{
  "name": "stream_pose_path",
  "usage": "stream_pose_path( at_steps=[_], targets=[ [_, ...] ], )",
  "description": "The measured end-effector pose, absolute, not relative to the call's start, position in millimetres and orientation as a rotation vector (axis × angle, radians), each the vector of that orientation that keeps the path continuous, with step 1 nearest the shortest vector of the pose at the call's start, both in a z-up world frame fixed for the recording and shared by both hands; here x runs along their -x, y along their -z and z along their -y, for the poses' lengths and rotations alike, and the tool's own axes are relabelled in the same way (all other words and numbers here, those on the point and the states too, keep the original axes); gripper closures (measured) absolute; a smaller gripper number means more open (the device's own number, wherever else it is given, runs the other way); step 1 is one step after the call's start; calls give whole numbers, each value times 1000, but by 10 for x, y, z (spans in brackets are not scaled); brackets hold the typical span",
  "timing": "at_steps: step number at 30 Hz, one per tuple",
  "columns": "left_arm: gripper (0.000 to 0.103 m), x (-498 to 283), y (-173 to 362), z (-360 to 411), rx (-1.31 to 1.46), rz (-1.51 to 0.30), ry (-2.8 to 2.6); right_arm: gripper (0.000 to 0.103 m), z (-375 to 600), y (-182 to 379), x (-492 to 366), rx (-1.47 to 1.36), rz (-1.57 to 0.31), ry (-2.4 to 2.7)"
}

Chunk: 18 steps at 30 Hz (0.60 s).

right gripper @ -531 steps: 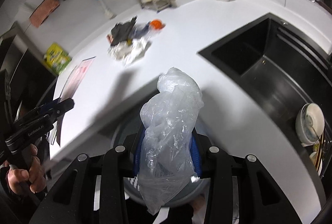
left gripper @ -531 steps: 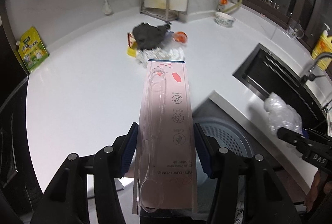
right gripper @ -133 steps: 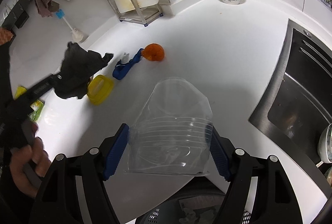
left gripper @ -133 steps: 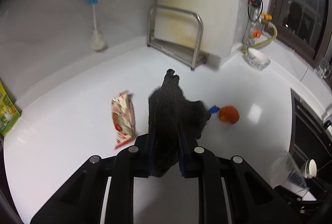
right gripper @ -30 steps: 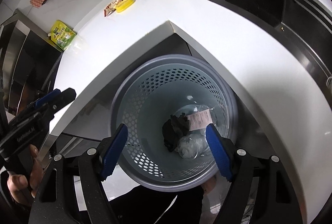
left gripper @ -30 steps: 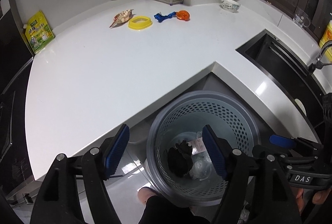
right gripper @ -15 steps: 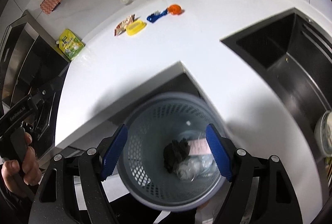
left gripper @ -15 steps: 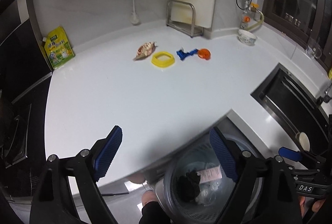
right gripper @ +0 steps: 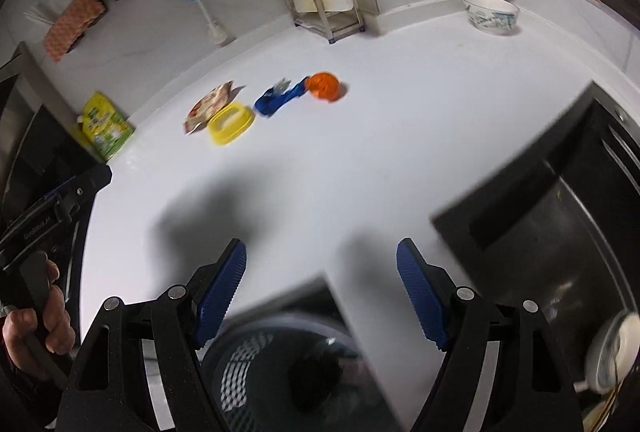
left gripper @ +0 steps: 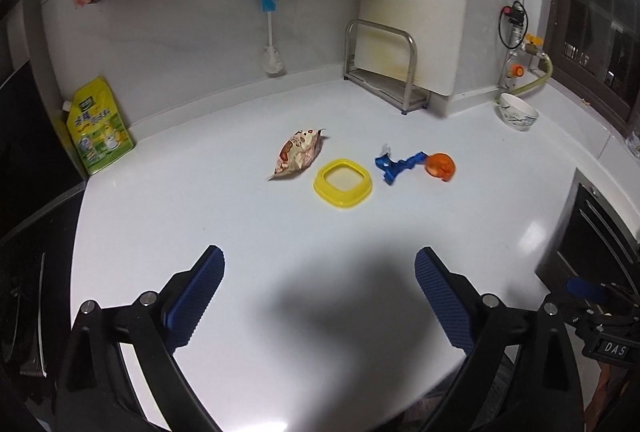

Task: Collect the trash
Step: 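Move both tools back toward the orange and yellow container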

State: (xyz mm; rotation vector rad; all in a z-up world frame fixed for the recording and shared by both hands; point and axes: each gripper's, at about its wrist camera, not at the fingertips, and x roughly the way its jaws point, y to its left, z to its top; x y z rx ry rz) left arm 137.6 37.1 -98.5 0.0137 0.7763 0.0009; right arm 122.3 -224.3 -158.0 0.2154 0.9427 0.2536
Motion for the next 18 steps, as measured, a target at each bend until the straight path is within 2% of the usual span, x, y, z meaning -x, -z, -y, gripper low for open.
stream_pose_path(
  at_steps=[11,18],
  targets=[
    [8,-2390,1489,-414,-6,-833,47,29,2064,1804,-2441,-163,-938,-239],
    [8,-2715,1738,-353,-11,-862,83,29,1995,1954,-2930,-150,-919,-243]
  ],
)
